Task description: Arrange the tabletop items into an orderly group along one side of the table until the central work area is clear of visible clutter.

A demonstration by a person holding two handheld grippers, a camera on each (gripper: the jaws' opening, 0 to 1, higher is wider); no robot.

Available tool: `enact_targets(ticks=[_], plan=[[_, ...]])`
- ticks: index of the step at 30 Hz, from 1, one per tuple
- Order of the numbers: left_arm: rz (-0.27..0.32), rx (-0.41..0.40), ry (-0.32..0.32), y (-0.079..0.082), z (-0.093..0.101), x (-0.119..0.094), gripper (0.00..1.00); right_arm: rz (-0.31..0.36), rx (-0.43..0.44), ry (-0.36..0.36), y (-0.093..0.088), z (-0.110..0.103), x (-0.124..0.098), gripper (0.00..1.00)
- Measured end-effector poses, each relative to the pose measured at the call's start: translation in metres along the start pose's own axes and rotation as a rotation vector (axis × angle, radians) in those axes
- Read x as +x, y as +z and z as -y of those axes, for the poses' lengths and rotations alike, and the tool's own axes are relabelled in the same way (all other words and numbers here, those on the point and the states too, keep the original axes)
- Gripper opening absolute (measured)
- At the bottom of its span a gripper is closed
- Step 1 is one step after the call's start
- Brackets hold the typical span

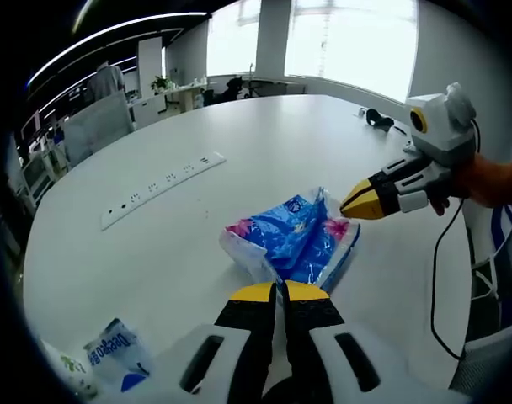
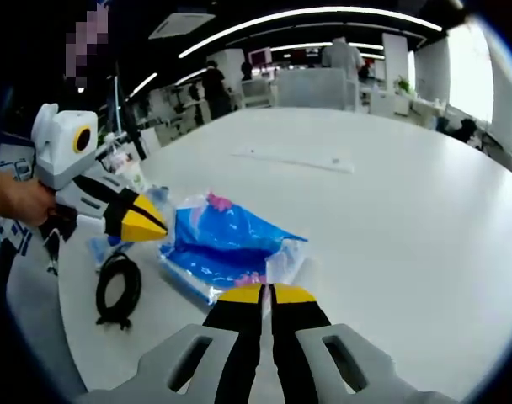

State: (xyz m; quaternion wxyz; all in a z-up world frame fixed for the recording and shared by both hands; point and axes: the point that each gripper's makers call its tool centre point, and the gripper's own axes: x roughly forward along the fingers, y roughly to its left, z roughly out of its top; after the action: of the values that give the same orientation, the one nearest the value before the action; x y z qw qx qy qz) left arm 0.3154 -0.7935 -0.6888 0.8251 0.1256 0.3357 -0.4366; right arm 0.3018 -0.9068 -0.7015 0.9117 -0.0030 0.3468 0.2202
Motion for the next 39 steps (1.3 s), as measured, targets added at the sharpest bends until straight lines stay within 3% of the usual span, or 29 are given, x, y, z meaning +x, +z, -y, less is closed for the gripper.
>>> enact_targets(ticks=[20, 39], plan=[[-0.035, -0.025, -0.002, -0.013, -0.011, 0.014, 0.03, -0.028, 0.012, 0.003, -0.01, 0.004, 0.015, 0.0], [-0.031, -0.054, 0.019, -0.01, -0.02, 0.021, 0.03, -0.022, 0.008, -0.034, -0.012, 0.013, 0.024, 0.01]])
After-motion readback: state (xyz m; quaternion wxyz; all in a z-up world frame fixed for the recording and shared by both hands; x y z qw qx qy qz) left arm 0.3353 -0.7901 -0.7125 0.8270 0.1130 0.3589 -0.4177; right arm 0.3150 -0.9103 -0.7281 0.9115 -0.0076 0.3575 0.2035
